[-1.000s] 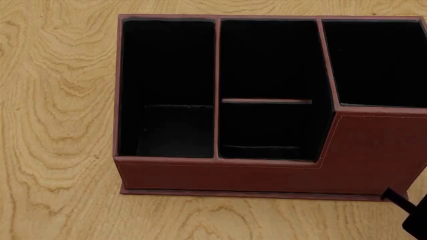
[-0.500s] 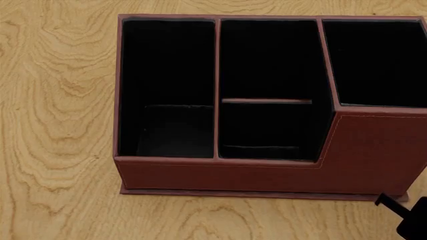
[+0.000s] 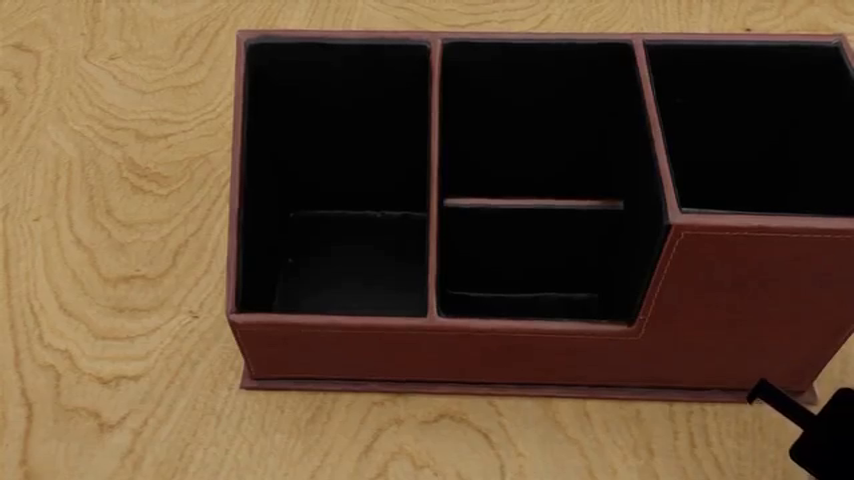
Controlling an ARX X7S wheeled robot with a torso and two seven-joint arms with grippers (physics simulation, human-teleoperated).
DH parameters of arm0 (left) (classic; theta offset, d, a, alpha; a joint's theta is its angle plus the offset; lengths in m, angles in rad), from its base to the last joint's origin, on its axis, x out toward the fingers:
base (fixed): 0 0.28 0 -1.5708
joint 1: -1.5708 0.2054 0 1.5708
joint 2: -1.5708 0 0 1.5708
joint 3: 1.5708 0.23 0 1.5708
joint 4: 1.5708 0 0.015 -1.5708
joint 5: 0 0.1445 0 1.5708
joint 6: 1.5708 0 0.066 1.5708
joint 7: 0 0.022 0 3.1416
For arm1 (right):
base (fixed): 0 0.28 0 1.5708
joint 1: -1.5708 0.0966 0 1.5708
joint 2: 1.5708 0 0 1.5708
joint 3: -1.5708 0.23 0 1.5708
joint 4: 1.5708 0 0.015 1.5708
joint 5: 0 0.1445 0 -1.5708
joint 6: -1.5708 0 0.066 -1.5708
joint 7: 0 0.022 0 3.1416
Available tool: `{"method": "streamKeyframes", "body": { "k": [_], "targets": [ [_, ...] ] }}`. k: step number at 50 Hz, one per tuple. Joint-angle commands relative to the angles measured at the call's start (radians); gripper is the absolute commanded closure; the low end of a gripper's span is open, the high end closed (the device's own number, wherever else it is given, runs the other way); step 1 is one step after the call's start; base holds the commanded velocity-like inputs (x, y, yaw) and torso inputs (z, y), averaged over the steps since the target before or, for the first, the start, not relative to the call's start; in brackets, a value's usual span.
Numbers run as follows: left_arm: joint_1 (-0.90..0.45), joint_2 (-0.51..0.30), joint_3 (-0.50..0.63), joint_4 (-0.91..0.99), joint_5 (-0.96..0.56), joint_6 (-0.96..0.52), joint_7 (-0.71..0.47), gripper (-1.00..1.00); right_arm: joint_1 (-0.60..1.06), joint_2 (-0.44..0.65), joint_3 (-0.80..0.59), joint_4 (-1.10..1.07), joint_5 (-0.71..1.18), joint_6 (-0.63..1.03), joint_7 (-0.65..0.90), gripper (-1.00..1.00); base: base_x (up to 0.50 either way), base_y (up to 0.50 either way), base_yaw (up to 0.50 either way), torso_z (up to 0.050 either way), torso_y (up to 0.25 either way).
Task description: Pick up the white mug and place it to the right of the caddy.
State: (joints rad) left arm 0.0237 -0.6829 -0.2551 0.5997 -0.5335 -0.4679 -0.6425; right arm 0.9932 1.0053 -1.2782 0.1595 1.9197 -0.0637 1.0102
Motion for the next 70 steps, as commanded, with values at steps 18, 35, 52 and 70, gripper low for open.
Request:
{"method": "streamKeyframes", "body": {
  "k": [18, 35, 52, 70],
  "targets": [
    [-0.008, 0.004, 0.01, -0.01, 0.004, 0.006, 0.004, -1.0, -0.053, -0.006, 0.017, 0.015, -0.015, -0.001, -0.064, -1.0, 0.0, 0.0, 0.0, 0.0, -0.005],
    [0.0, 0.009, 0.004, -0.016, 0.003, 0.016, 0.009, -1.0, -0.098, 0.037, 0.024, -0.095, -0.046, -0.066, -0.028, -1.0, 0.0, 0.0, 0.0, 0.0, 0.0],
    [0.007, 0.014, 0.004, -0.033, 0.01, 0.043, 0.024, -1.0, -0.231, 0.274, 0.034, -0.552, -0.259, -0.316, 0.157, -1.0, 0.0, 0.0, 0.0, 0.0, 0.0],
    [0.07, 0.021, -0.036, 0.032, -0.007, 0.059, 0.024, -1.0, -0.453, 0.484, -0.058, -0.81, -0.565, -0.659, 0.268, -1.0, 0.0, 0.0, 0.0, 0.0, 0.0]
  ]
}}
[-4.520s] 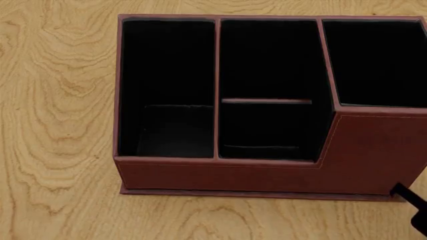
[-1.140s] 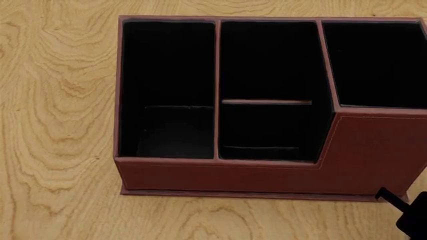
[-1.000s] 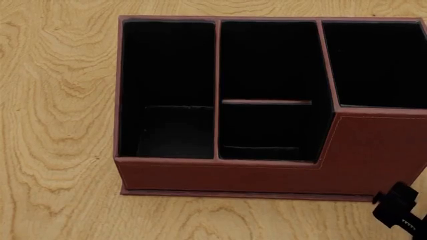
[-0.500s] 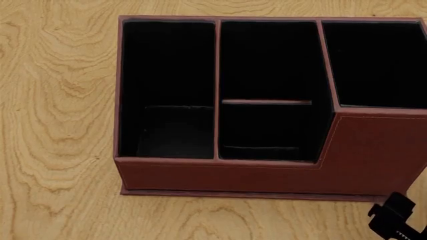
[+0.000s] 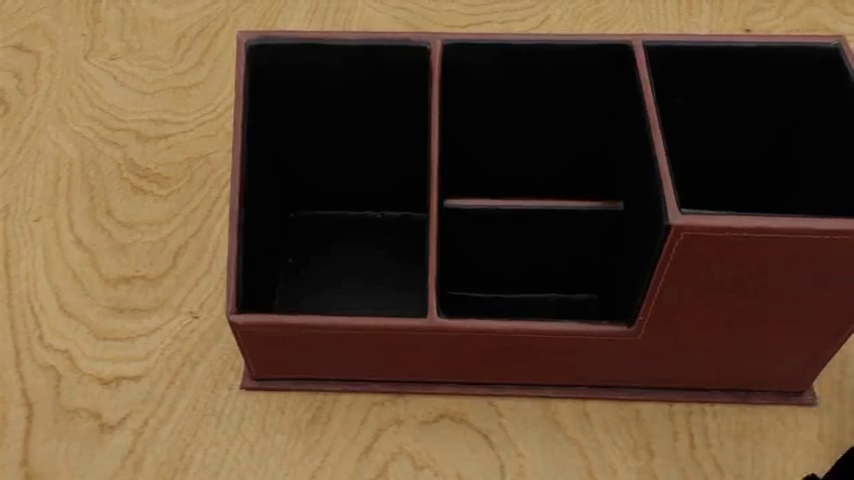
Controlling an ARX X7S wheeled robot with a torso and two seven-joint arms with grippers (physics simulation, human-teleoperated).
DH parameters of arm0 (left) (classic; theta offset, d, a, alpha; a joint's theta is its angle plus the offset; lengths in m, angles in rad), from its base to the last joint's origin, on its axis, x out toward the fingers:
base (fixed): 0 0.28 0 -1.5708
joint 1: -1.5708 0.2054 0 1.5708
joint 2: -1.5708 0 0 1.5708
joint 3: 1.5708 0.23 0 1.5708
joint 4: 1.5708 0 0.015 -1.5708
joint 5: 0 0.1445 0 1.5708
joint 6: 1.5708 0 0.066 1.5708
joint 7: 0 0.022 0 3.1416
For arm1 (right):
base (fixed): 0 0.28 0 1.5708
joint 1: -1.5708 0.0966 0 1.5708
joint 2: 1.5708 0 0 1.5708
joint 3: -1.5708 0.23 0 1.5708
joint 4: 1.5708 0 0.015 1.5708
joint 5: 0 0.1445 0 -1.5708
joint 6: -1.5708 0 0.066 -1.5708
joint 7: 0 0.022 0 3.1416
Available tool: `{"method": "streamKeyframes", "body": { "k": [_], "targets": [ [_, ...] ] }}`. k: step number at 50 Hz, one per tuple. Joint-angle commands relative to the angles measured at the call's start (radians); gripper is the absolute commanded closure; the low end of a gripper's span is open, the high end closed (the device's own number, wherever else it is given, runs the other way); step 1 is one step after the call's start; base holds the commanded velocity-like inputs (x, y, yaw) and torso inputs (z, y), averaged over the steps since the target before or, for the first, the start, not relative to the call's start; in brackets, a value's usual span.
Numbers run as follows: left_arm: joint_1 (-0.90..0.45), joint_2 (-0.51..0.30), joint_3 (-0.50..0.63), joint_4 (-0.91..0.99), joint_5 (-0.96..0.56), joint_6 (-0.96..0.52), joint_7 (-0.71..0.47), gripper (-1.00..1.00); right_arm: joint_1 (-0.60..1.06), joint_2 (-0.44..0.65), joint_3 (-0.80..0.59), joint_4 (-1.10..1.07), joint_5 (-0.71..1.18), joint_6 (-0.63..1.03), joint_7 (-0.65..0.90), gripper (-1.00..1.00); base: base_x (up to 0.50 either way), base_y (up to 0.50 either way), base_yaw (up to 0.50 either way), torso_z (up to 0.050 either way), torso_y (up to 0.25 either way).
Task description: Pick up the white mug and place it to the right of the caddy.
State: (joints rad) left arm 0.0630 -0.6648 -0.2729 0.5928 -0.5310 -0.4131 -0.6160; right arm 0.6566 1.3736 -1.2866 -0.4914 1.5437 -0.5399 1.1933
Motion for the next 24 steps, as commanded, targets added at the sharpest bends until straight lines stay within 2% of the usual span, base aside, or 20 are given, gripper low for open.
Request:
{"method": "streamKeyframes", "body": {
  "k": [1, 11, 13, 17, 24],
  "targets": [
    [0.033, 0.003, -0.018, 0.046, -0.01, 0.002, -0.004, -1.0, -0.132, 0.129, -0.06, -0.18, -0.226, -0.212, 0.095, -1.0, 0.0, 0.0, 0.0, 0.0, 0.0],
    [0.044, 0.009, -0.009, 0.082, -0.014, -0.001, -0.01, -1.0, -0.209, 0.193, -0.125, -0.287, -0.53, -0.292, 0.241, -1.0, 0.0, 0.0, 0.0, 0.0, 0.0],
    [0.045, 0.007, -0.006, 0.097, -0.017, -0.007, -0.013, -1.0, -0.218, 0.197, -0.133, -0.317, -0.646, -0.275, 0.322, -1.0, 0.0, 0.0, 0.0, 0.0, 0.0],
    [0.048, 0.012, 0.006, 0.107, -0.011, -0.004, -0.014, -1.0, -0.232, 0.197, -0.147, -0.353, -0.74, -0.258, 0.376, -1.0, 0.0, 0.0, 0.0, 0.0, 0.0],
    [0.053, 0.026, 0.027, 0.106, 0.0, 0.01, -0.011, -1.0, -0.225, 0.197, -0.138, -0.379, -0.793, -0.21, 0.377, -1.0, 0.0, 0.0, 0.0, 0.0, 0.0]
  ]
}}
